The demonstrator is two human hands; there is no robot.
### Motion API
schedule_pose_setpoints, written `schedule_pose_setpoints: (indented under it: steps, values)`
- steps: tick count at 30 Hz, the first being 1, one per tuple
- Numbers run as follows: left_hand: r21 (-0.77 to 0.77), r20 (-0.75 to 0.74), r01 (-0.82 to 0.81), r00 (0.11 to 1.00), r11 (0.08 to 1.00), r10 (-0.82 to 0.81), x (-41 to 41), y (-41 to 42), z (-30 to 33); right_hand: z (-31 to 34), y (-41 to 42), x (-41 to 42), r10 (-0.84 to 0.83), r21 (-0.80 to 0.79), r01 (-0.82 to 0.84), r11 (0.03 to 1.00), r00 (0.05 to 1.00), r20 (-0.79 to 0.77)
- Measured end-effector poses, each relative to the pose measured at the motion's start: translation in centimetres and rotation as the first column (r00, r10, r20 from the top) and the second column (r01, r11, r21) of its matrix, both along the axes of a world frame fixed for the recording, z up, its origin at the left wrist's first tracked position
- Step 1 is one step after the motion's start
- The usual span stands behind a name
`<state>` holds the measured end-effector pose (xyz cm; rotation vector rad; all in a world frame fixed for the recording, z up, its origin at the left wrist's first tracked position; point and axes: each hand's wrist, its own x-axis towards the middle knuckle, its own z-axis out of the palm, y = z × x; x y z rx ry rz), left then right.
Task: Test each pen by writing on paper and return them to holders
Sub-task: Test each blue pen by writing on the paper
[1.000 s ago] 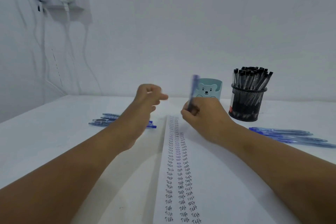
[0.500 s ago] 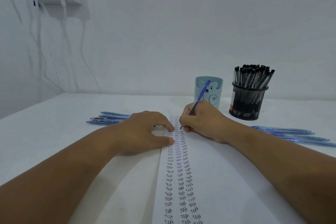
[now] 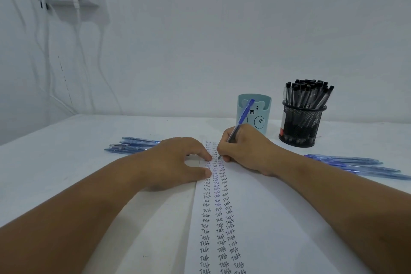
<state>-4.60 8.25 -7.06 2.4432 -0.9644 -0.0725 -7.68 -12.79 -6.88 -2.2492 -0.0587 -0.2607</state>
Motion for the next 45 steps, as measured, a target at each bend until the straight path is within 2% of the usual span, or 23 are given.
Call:
schedule_pose_setpoints:
  steps: [7, 11, 15, 45]
  values:
    - [0.006, -0.001, 0.001, 1.0, 1.0, -0.001, -0.01, 0.05, -0.04, -0.01, 0.06, -0.09, -0.003, -0.069, 0.006, 0.998, 0.999, 0.049]
    - [0.004, 0.001, 0.001, 1.0, 1.0, -0.001, -0.05, 0.04, -0.02, -0.04, 0.0, -0.11, -0.009, -0.034, 0.011, 0.999, 0.999, 0.042]
    - [0.009, 0.005, 0.003, 1.0, 1.0, -0.003, -0.13, 0.0, 0.04, 0.03, 0.17, -0.08, -0.002, -0.075, 0.007, 0.997, 0.998, 0.063]
    - [-0.001, 0.0, 0.023, 1.0, 1.0, -0.023, 0.2, 0.14, -0.18, -0.01, 0.11, -0.09, -0.02, -0.103, 0.028, 0.994, 0.997, 0.076]
